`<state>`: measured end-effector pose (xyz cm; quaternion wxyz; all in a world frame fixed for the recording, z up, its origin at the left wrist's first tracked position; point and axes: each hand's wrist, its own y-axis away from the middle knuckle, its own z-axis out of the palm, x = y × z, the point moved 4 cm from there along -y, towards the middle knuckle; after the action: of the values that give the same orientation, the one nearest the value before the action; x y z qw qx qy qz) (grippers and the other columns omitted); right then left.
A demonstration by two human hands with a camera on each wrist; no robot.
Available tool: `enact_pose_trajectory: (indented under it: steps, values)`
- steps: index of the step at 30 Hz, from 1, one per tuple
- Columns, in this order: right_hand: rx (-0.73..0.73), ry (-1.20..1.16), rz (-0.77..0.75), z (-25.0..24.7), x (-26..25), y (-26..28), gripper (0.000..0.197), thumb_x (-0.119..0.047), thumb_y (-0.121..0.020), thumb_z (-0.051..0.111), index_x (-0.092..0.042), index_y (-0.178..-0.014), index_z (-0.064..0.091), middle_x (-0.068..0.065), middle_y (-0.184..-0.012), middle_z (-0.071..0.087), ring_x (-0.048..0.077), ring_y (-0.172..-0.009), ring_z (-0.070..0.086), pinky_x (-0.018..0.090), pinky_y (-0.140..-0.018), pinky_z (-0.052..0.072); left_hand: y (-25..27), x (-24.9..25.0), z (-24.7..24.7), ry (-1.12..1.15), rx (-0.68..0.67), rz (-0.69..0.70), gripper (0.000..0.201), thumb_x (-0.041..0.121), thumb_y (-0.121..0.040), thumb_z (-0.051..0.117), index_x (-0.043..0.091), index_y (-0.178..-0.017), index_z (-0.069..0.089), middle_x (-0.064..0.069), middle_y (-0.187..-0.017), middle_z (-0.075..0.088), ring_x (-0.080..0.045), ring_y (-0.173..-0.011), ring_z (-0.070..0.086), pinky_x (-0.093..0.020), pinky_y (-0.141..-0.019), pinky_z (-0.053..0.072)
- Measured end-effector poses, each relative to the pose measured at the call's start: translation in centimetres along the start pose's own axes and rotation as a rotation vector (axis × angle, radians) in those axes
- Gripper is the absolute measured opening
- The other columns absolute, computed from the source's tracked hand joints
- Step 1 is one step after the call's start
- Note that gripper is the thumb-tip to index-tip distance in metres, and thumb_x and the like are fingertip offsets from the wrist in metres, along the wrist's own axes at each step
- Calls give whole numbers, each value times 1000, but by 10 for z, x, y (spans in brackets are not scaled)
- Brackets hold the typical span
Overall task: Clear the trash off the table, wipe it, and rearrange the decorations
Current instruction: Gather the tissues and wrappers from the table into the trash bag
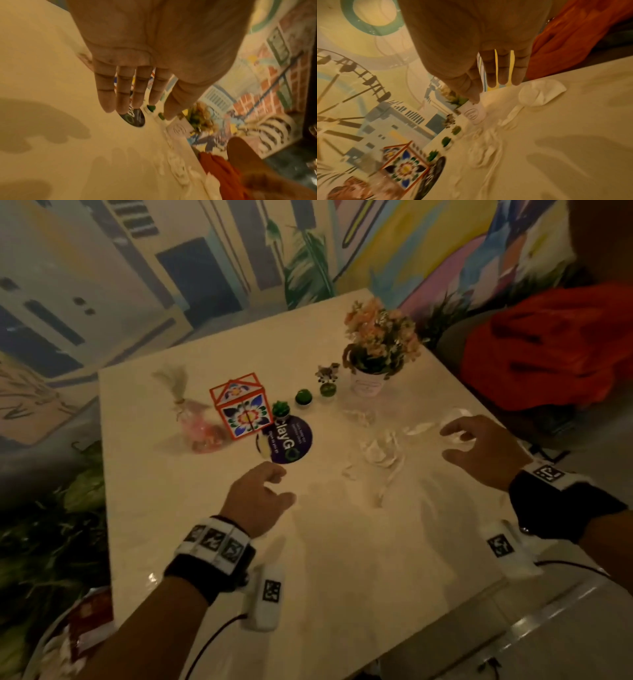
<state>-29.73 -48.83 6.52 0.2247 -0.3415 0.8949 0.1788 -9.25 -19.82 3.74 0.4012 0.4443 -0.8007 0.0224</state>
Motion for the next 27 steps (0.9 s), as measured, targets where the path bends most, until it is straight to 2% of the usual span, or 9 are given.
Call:
enact_pose_trajectory:
  steps: [3,6,8,12,15,17,23,25,27]
  values:
    - [31,66,3,-7,27,-30,50,-3,-68,77,-12,-114,61,15,-124,55,32,-112,52,39,-96,41,-30,37,37,-130,-97,57,67,34,-77,75,24,-136,43,2,-141,43,-22,-119,51,-35,-97,44]
    - [21,118,58,-5,48,-54,65,-10,-64,79,-18,-124,55,13,-134,48,35,-123,43,44,-104,37,-66,64,67,-291,-189,108,97,49,-69,76,27,-147,24,-1,-156,20,-25,-141,27,-44,-112,33]
    - [-12,179,93,-1,56,-66,75,-20,-65,80,-27,-132,47,9,-144,36,35,-131,33,43,-107,32,-86,79,80,-390,-244,105,113,58,-63,77,31,-150,11,0,-160,5,-27,-145,16,-46,-114,29]
    - [-202,319,204,7,64,-84,92,-38,-68,81,-42,-141,25,2,-156,5,36,-142,6,51,-111,26,-110,101,104,-545,-309,31,131,69,-50,78,42,-148,-6,0,-159,-16,-38,-145,8,-55,-113,26]
    - [-273,306,231,16,67,-92,99,-41,-68,81,-46,-144,19,2,-158,-2,39,-143,1,50,-113,24,-120,111,123,-588,-352,4,140,71,-44,79,48,-143,-18,1,-154,-31,-38,-145,-14,-64,-112,16]
    - [-288,267,202,23,68,-97,98,-35,-69,81,-47,-144,19,2,-158,-1,39,-142,4,48,-113,26,-128,116,132,-612,-365,2,144,72,-41,79,49,-141,-21,0,-152,-36,-39,-143,-21,-65,-113,12]
    - [-344,355,100,44,60,-108,91,-50,-71,74,-50,-143,18,2,-156,3,40,-136,14,47,-111,30,-145,117,158,-652,-402,-25,142,80,-39,72,45,-144,-15,-2,-155,-29,-39,-143,-18,-63,-113,11]
    - [-353,393,81,48,56,-109,85,-60,-71,69,-50,-141,23,3,-154,5,41,-133,17,46,-111,30,-141,121,166,-687,-343,31,124,75,-48,70,41,-145,0,0,-158,-12,-40,-143,-3,-63,-110,19]
    - [-351,420,62,51,53,-111,72,-65,-74,63,-48,-136,32,5,-152,8,42,-130,19,46,-109,29,-134,129,171,-701,-226,153,95,63,-64,70,31,-140,22,-3,-149,17,-37,-134,20,-57,-103,32]
